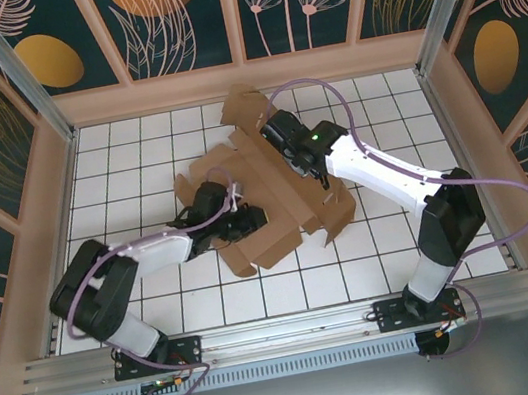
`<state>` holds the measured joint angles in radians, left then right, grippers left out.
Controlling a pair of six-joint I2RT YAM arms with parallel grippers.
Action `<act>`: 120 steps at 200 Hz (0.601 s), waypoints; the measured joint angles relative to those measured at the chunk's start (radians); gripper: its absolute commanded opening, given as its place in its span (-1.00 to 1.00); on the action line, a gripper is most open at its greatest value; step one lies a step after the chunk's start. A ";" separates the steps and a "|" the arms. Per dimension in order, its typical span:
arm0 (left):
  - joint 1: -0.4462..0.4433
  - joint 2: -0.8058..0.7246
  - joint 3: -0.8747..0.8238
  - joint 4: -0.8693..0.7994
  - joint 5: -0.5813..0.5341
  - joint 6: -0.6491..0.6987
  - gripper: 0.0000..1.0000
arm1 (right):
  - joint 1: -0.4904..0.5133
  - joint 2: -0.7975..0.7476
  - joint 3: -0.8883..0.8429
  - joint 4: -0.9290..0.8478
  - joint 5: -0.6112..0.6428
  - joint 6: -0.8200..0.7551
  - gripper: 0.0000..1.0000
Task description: Fold the paper box
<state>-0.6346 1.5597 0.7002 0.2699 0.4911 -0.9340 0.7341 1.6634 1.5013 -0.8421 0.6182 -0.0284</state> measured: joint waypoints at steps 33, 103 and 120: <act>0.040 -0.102 0.014 0.042 0.017 -0.059 -0.03 | 0.001 0.000 0.000 0.017 0.006 -0.030 -0.94; 0.106 0.077 0.382 0.108 0.051 -0.243 0.24 | 0.000 0.018 0.000 0.048 -0.070 -0.044 -1.00; 0.111 0.126 0.444 0.123 0.066 -0.284 0.26 | -0.014 0.018 0.006 0.072 -0.070 -0.026 -1.00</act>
<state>-0.5232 1.6859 1.1446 0.3927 0.5568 -1.2182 0.7197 1.6814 1.5070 -0.7704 0.5484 -0.0544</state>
